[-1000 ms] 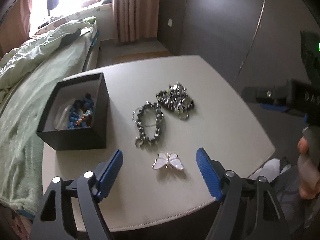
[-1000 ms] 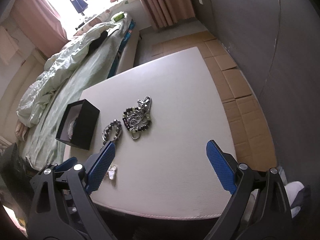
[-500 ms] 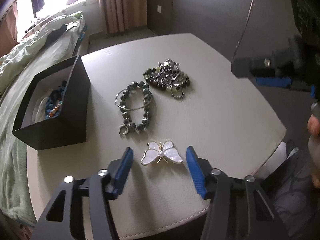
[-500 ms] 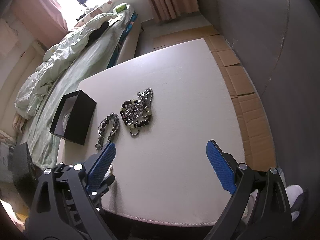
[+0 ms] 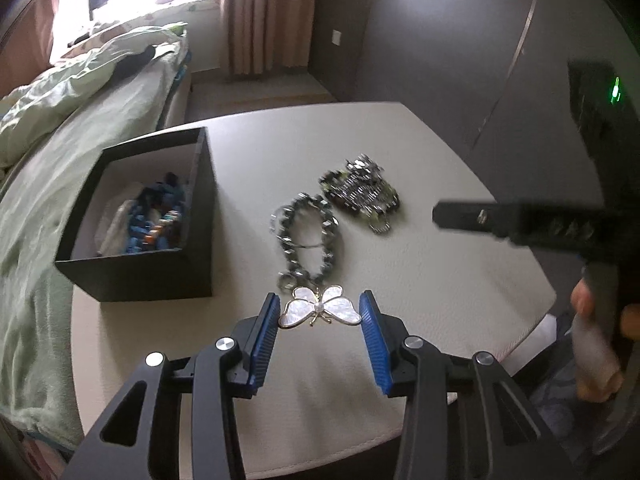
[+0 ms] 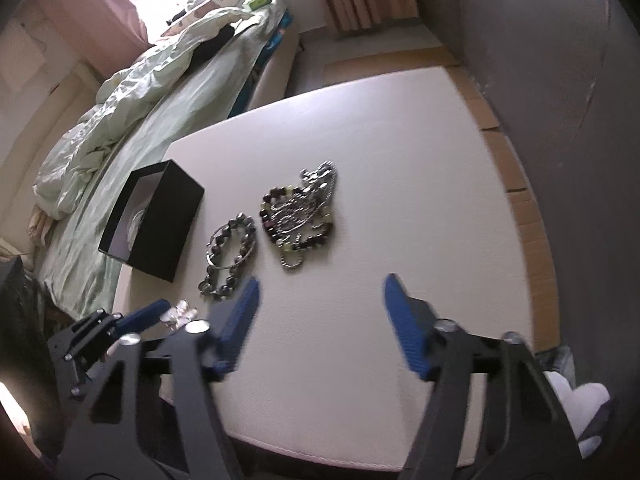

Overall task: Organize jewelry
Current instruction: 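Move the left tool to the white butterfly brooch and grasp it, then grasp the silver ring with the right tool while the left tool holds the butterfly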

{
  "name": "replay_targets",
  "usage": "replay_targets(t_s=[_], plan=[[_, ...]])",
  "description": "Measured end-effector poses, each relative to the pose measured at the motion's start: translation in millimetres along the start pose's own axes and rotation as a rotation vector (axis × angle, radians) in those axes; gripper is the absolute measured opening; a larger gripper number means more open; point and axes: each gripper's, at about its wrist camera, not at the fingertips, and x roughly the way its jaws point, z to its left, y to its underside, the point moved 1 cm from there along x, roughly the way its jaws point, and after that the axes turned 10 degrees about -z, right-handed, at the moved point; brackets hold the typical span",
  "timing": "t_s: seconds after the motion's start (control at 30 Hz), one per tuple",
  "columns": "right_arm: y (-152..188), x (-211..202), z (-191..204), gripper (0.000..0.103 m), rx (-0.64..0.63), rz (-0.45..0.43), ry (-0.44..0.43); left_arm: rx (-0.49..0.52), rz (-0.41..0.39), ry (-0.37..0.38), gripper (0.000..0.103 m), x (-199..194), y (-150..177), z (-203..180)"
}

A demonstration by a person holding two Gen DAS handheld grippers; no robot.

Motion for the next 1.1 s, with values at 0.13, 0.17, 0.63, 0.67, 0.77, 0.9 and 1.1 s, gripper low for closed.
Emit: replay_targets(t_s=[0.13, 0.17, 0.63, 0.67, 0.77, 0.9, 1.1], plan=[[-2, 10, 3, 0.045, 0.065, 0.031, -0.087, -0.029, -0.030, -0.002, 0.039, -9, -7, 10], [-2, 15, 5, 0.044, 0.082, 0.045, -0.103, -0.034, -0.035, -0.004, 0.039, -11, -7, 12], [-3, 56, 25, 0.032, 0.226, 0.118, -0.173, -0.100, -0.091, -0.003, 0.039, -33, -13, 41], [-3, 58, 24, 0.031, 0.238, 0.122, -0.175, -0.103, -0.094, -0.004, 0.039, -35, -13, 42], [-3, 64, 26, 0.031, 0.271, 0.126, -0.170, -0.110, -0.098, -0.004, 0.039, -37, -13, 46], [-3, 71, 25, 0.013, 0.301, 0.129, -0.160, -0.121, -0.104, -0.005, 0.039, -41, -12, 52], [-7, 65, 31, 0.003, 0.287, 0.092, -0.155, -0.135, -0.108, -0.006, 0.039, -45, -12, 58]])
